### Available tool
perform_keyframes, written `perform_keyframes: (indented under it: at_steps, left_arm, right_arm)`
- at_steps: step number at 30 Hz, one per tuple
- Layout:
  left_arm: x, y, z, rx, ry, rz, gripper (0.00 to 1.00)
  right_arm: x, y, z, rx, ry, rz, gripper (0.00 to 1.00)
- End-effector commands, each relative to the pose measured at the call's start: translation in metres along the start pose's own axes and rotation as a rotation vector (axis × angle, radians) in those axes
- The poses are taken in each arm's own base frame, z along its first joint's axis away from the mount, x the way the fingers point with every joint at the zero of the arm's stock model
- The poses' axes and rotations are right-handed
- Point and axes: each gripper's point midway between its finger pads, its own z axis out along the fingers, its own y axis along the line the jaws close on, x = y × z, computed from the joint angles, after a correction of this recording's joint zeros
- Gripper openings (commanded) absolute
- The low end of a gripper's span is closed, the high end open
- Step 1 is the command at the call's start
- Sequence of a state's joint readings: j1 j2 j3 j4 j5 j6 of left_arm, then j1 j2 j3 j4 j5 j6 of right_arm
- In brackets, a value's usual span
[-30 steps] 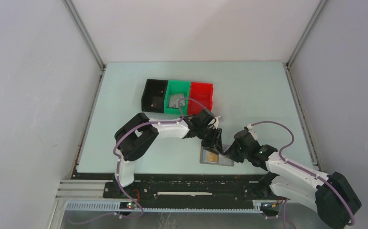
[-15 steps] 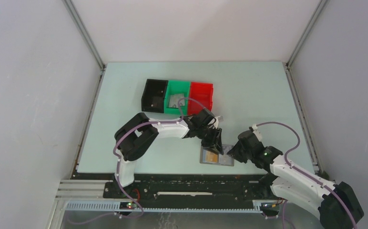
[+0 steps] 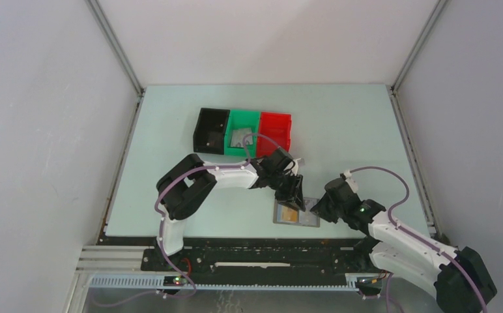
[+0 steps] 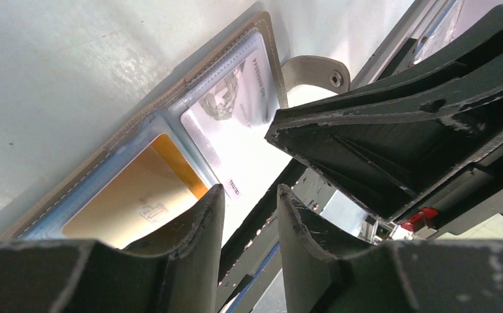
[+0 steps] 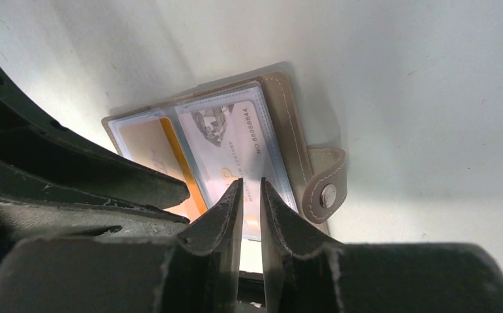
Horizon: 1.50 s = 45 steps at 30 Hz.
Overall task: Take the credit cards out of the card holder
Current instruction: Remove the credit card from the card holder.
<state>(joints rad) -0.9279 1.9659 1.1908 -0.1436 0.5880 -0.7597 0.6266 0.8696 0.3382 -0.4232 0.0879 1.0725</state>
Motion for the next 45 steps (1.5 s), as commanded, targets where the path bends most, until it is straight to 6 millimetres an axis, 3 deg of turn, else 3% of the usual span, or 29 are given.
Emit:
perform_keyframes:
  at_steps: [1, 11, 27, 32, 40, 45]
  left_arm:
    - [0.005, 0.004, -0.002, 0.003, 0.013, -0.003, 0.4]
    - [0.004, 0.005, -0.001, -0.001, 0.016, -0.005, 0.4]
    - [0.005, 0.008, 0.0, -0.009, 0.018, -0.01, 0.38]
    - [0.004, 0.008, -0.001, -0.01, 0.013, -0.01, 0.34]
    - [0.004, 0.007, -0.004, -0.006, 0.003, -0.006, 0.15]
    - [0.004, 0.01, -0.007, -0.03, -0.01, -0.006, 0.29]
  right_arm:
    - [-0.008, -0.01, -0.003, 0.028, -0.045, 0.012, 0.24]
    - [0.001, -0.021, 0.004, 0.07, -0.008, -0.003, 0.24]
    - [0.008, -0.007, 0.01, 0.019, 0.025, -0.023, 0.25]
    - [0.009, -0.007, 0.011, 0.022, 0.027, -0.025, 0.25]
    - [0.009, -0.01, 0.011, 0.033, 0.029, -0.022, 0.25]
    - [0.009, -0.01, 0.011, 0.034, 0.028, -0.021, 0.25]
